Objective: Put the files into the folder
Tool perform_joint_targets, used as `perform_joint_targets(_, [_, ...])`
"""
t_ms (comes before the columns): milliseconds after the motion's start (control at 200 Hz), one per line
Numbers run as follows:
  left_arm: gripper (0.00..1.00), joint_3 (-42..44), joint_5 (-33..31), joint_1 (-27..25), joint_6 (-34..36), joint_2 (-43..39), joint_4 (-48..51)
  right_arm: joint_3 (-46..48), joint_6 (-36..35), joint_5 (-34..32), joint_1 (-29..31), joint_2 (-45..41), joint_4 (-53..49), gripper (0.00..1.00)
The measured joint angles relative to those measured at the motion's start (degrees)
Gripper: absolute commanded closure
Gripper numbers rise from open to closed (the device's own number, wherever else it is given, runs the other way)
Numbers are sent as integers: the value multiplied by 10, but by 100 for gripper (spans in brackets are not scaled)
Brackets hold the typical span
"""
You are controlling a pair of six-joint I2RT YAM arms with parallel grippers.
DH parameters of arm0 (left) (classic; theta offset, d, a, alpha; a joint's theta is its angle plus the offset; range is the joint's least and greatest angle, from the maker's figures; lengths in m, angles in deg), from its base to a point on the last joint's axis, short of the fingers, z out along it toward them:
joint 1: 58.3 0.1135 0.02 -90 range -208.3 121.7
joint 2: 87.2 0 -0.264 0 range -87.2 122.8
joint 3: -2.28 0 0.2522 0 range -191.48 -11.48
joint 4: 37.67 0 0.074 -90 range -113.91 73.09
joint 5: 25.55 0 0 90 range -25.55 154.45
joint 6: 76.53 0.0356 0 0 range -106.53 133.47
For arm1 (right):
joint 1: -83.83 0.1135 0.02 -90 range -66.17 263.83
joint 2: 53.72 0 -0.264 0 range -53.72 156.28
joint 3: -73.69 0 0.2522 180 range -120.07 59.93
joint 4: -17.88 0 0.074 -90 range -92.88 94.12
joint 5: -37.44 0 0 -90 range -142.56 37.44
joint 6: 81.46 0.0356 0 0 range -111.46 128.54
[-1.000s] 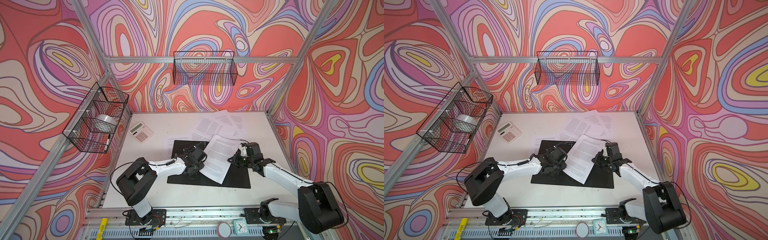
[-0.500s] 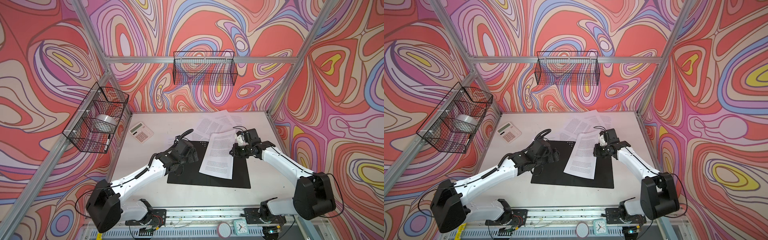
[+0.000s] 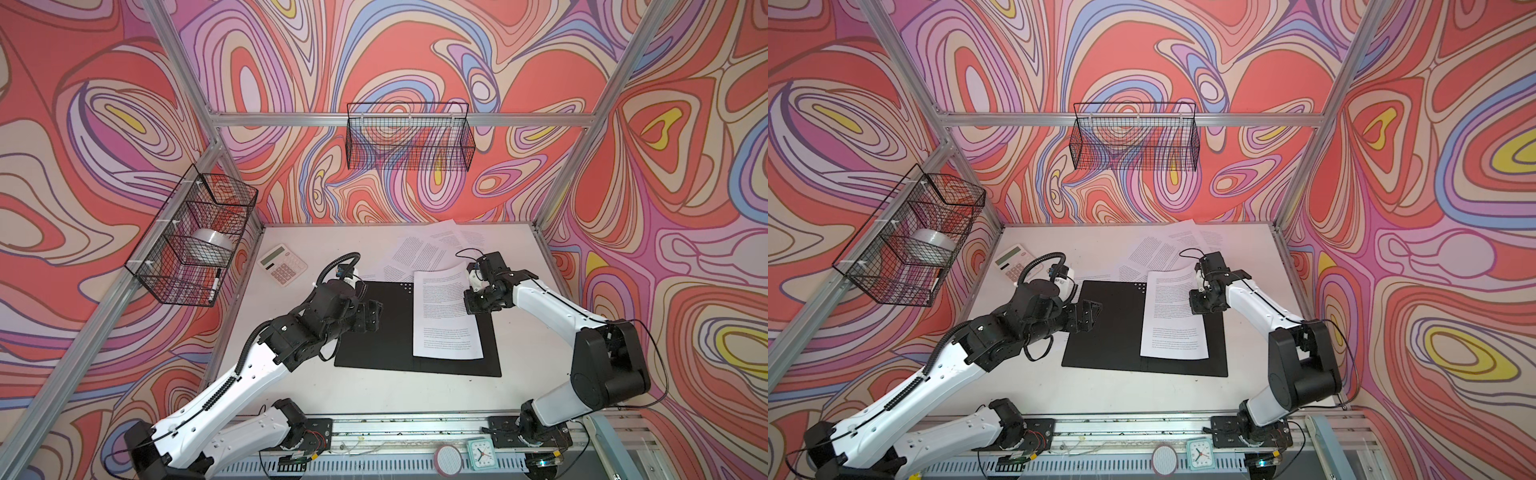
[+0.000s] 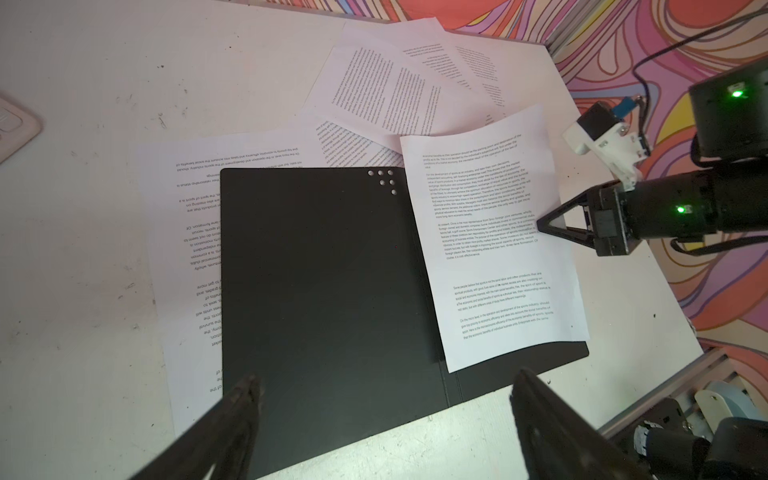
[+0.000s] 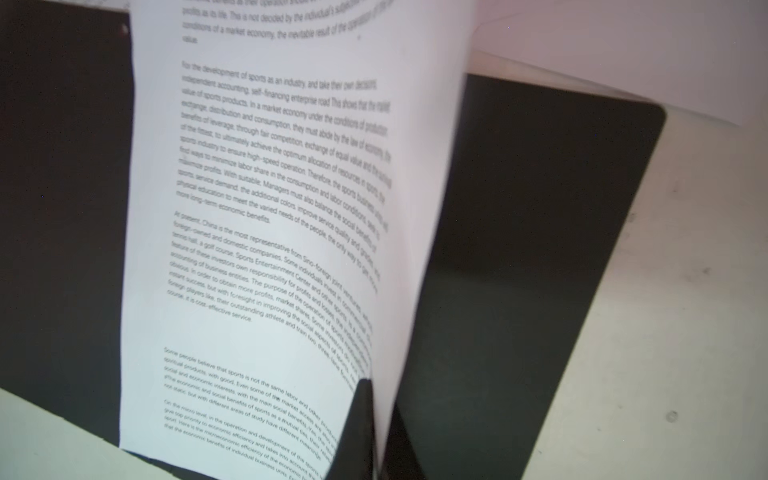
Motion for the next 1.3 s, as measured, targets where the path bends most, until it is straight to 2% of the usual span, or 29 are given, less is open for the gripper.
perform_joint_targets(330, [3, -19, 26, 0, 70, -19, 78, -21, -31, -72, 0, 27, -55, 100])
perform_joint_targets(596, [3, 2, 35, 3, 83, -33, 96, -28, -21, -88, -6, 62, -56, 100])
perform_joint_targets(826, [3, 3, 36, 3, 84, -33, 96, -28, -15, -104, -42, 54, -55, 100])
perform_joint_targets(1297, [3, 4, 38, 4, 85, -22, 96, -20, -6, -55, -43, 53, -42, 100])
